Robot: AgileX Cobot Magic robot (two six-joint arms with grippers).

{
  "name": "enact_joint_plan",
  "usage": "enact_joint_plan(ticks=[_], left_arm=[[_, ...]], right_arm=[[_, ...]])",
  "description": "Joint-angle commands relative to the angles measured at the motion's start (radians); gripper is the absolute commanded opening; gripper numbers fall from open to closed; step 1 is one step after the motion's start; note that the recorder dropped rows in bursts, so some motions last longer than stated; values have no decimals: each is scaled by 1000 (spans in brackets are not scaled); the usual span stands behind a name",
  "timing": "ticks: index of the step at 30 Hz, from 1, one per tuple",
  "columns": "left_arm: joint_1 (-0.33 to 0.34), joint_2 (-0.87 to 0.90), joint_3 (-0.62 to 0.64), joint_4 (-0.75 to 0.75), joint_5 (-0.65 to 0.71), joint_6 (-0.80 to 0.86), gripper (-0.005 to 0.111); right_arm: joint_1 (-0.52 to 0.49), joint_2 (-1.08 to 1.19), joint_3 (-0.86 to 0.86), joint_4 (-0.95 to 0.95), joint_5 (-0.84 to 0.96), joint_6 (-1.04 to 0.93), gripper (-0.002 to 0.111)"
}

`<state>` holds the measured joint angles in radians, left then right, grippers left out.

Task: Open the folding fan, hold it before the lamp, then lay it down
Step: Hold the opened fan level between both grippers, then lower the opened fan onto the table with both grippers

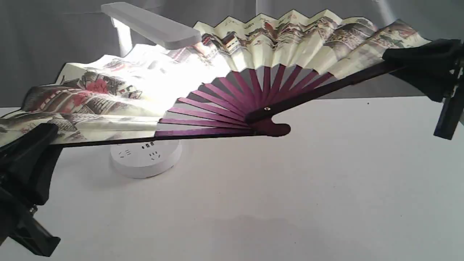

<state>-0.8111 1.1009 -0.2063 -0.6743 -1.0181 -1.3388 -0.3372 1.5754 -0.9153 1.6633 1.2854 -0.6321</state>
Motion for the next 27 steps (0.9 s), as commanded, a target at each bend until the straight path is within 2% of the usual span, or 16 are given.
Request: enact_joint_plan(ticks=[1,6,13,17,20,27], left_arm=[[4,-18,-4,-54,-79,-50,0],[4,-18,-4,-80,36,-48,0],[4,-18,-7,-134,73,36,0],[4,-16,-33,-190,182,73,0],[4,7,-57,-204,196,120,0],[4,113,-101,-195,205,110,0]], right_arm=[[-12,0,0,-63,-64,-43,0],[-12,0,0,-124,-99,-26,0],[-12,0,0,-153,-141,-9,0],[-12,2,0,-176,-167,13,0],[-12,2,0,-190,-181,18,0],[-14,2,0,-245,-229,46,0]])
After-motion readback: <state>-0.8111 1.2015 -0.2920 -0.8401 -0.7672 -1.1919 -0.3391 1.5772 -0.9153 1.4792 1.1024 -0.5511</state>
